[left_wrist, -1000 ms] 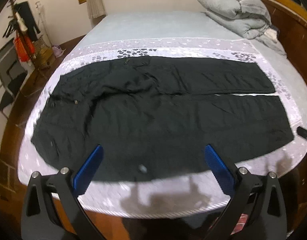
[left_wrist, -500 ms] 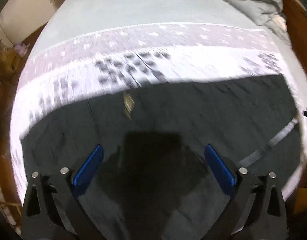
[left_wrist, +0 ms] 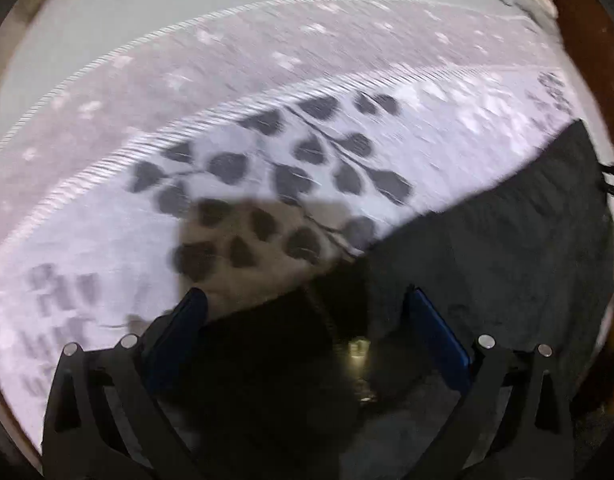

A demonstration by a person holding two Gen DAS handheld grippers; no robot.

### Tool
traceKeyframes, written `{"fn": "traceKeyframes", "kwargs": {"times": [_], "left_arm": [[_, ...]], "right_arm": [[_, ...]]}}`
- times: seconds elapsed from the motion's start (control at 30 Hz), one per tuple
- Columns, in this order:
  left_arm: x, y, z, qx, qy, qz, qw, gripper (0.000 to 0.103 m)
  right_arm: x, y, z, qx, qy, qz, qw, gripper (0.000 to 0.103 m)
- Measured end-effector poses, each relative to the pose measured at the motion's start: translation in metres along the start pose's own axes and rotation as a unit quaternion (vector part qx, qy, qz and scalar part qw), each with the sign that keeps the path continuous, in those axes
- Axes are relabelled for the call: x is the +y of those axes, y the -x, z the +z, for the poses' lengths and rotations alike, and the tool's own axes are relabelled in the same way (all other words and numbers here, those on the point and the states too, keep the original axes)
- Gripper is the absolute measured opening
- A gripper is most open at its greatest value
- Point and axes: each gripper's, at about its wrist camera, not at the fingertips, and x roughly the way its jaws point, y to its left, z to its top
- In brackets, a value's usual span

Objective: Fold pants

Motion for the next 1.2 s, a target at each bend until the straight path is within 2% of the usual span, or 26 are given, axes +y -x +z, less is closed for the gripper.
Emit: {"fn": "traceKeyframes", "kwargs": {"times": [0.07,0.17,0.27,0.43,0.53,0.73,0.8,0.87,0.9,0.93,1.1,1.2], "left_arm": [[-0.010,-0.004,-0.002,0.012,-0.025,-0.018,0.9994,0.100],[-0.022,-0.010,-0.009,0.021,-0.069,-0.004,0.9974,0.100],[-0.023,-0.010,-0.008,0.016,-0.059,-0.006,0.9981,0.099],[-0.032,-0.012,-0.012,0.016,-0.067,0.020,0.9974,0.098],[-0.033,-0.009,-0.014,0.016,-0.070,0.029,0.9970,0.088],[-0.032,0.000,-0.020,0.010,-0.074,0.039,0.9965,0.068],[-0.030,0.003,-0.022,0.005,-0.074,0.038,0.9965,0.056],[-0.025,0.008,-0.025,-0.001,-0.074,0.048,0.9961,0.043],[-0.022,0.012,-0.026,-0.006,-0.068,0.043,0.9967,0.040],[-0.016,0.016,-0.029,-0.008,-0.066,0.041,0.9969,0.039],[-0.014,0.023,-0.035,-0.021,-0.070,0.044,0.9964,0.033],[-0.008,0.030,-0.042,-0.025,-0.069,0.041,0.9965,0.031]], "right_arm": [[0.002,0.001,0.000,-0.001,0.009,0.000,1.000,0.100],[0.003,0.001,0.000,-0.001,0.008,0.004,1.000,0.100],[0.005,0.002,-0.001,-0.003,0.004,0.001,1.000,0.100],[0.011,0.003,0.004,-0.009,0.004,-0.010,1.000,0.099],[0.011,0.009,0.010,-0.022,0.000,-0.018,1.000,0.099],[0.000,0.017,0.041,-0.051,-0.035,0.003,0.998,0.099],[0.001,0.016,0.056,-0.062,-0.040,0.003,0.997,0.098],[0.001,0.013,0.068,-0.068,-0.044,0.000,0.997,0.084],[0.002,0.009,0.077,-0.063,-0.046,-0.002,0.997,0.082],[-0.006,0.002,0.079,-0.058,-0.049,-0.005,0.997,0.078],[-0.011,-0.019,0.095,-0.038,-0.058,-0.020,0.997,0.078],[-0.006,-0.020,0.098,-0.039,-0.048,-0.024,0.998,0.062]]}}
